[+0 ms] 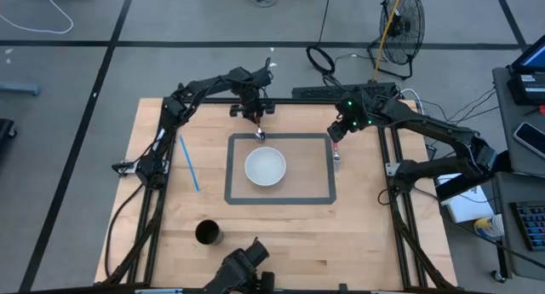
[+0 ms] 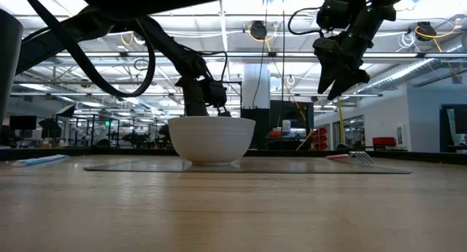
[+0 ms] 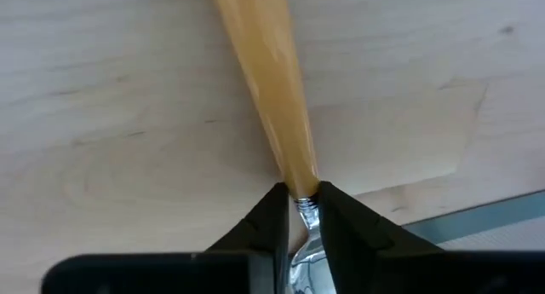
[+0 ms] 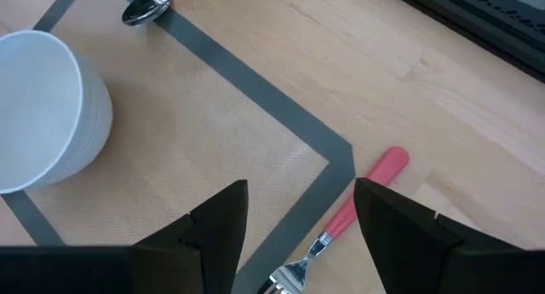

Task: Pick & Place Utensil
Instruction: Put the yellow spoon into the bowl on the table mat

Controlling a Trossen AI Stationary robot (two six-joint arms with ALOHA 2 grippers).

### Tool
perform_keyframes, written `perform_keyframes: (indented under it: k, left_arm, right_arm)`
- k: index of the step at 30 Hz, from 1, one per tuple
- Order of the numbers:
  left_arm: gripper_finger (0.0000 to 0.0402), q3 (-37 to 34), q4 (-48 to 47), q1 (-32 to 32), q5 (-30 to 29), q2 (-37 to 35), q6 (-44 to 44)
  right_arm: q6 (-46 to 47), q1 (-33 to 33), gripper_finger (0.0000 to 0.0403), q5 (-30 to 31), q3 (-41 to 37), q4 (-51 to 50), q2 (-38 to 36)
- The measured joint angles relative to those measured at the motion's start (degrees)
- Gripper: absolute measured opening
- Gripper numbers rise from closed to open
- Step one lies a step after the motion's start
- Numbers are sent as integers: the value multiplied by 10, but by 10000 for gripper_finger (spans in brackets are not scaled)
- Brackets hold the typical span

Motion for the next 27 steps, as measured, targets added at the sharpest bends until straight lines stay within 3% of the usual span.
perform_keyframes:
  k: [20, 27]
  left_arm:
    - [70, -1, -17, -2, -2, 0, 15]
    - [8, 0, -20, -1, -23, -1, 51]
  right_arm:
    - [-12, 0, 210, 0, 0, 0, 0]
    - [-16, 0, 210, 0, 0, 0, 0]
